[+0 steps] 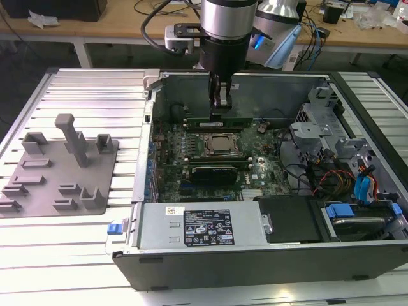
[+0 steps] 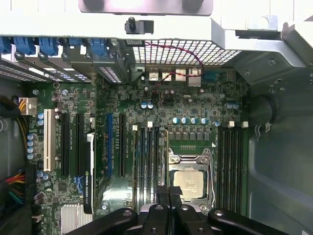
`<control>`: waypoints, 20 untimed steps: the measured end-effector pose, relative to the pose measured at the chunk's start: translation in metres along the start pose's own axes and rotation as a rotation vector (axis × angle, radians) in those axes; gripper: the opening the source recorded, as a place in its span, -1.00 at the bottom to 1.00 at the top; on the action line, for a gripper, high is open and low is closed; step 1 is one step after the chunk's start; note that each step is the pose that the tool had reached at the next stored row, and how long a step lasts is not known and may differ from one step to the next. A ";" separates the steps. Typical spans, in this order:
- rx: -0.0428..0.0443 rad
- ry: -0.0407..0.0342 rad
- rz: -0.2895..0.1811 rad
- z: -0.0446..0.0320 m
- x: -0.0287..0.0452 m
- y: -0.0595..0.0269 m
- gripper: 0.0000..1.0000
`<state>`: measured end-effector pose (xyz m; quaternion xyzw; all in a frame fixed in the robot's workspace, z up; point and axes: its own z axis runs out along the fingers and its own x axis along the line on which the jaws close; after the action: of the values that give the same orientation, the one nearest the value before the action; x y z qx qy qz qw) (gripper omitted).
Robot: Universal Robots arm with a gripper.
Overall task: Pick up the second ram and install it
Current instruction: 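Insert the second ram into the second slot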
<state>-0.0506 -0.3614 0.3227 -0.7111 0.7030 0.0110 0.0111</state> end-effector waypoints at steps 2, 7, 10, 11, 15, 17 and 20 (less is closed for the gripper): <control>0.0000 0.0000 0.000 0.0000 0.0000 0.0000 -0.82; 0.0002 -0.0004 0.000 0.0013 0.0000 0.0000 -0.82; 0.0001 -0.0001 0.000 0.0049 0.0001 0.0000 -0.82; 0.0000 0.0000 0.000 0.0054 0.0002 0.0000 -0.82; 0.0000 0.0000 0.000 0.0090 0.0003 0.0000 -0.82; 0.0000 0.0000 0.000 0.0098 0.0003 0.0000 -0.82; 0.0001 -0.0001 0.000 0.0137 0.0005 0.0000 -0.82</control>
<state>-0.0506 -0.3614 0.3089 -0.7110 0.7030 0.0111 0.0112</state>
